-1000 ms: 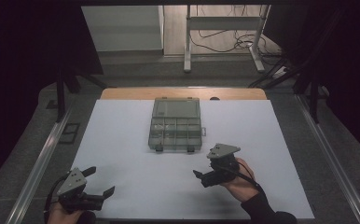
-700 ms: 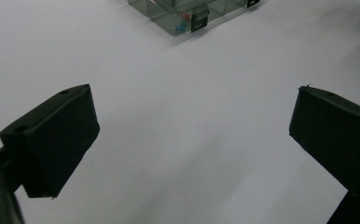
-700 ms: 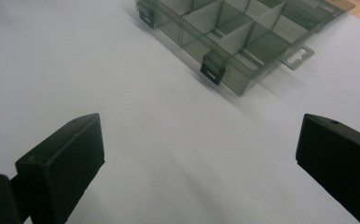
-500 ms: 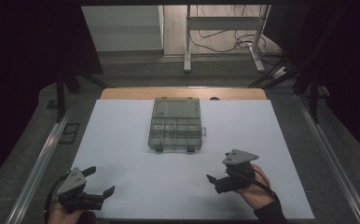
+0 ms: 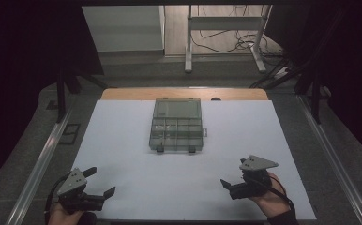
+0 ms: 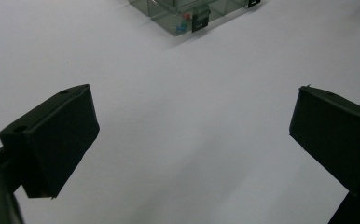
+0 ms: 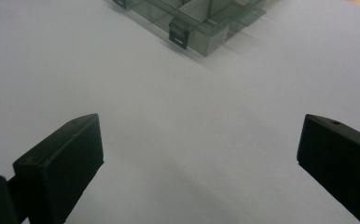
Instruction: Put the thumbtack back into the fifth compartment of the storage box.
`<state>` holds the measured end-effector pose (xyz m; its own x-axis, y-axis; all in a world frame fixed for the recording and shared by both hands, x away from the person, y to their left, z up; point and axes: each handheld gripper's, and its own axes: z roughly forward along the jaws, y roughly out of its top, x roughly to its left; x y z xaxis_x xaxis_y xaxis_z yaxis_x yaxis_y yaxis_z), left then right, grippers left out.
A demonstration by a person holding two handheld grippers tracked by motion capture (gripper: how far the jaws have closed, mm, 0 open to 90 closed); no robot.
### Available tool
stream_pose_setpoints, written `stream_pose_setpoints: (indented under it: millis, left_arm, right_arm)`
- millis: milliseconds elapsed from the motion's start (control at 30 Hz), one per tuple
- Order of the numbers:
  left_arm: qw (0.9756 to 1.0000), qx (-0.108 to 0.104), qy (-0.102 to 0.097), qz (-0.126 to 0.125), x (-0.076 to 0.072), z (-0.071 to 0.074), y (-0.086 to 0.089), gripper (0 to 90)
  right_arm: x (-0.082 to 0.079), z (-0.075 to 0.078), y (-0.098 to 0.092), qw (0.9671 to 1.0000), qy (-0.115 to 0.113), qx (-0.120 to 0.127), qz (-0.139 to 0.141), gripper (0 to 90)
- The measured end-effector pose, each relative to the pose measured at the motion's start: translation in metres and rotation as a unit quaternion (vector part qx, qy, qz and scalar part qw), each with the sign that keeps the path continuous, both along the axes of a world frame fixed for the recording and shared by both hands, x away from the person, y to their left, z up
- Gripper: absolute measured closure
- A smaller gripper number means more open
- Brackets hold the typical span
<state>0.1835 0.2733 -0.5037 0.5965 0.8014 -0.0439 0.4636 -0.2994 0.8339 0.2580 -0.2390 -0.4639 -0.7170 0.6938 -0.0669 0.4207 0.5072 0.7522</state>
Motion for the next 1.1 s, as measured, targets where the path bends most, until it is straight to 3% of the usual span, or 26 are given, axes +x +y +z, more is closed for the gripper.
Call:
stream_pose_setpoints:
  millis: [500,1100]
  left_arm:
    - [1.0000,-0.003,0.002,0.000,0.000,0.000,0.000,1.6]
    - [1.0000,-0.001,0.002,-0.002,0.001,0.000,0.000,1.6]
  right_arm:
    - [-0.023,-0.002,-0.038,0.9986,-0.006,0.012,-0.050,0.0]
    - [-0.048,-0.010,-0.073,0.9932,-0.016,0.028,-0.112,0.0]
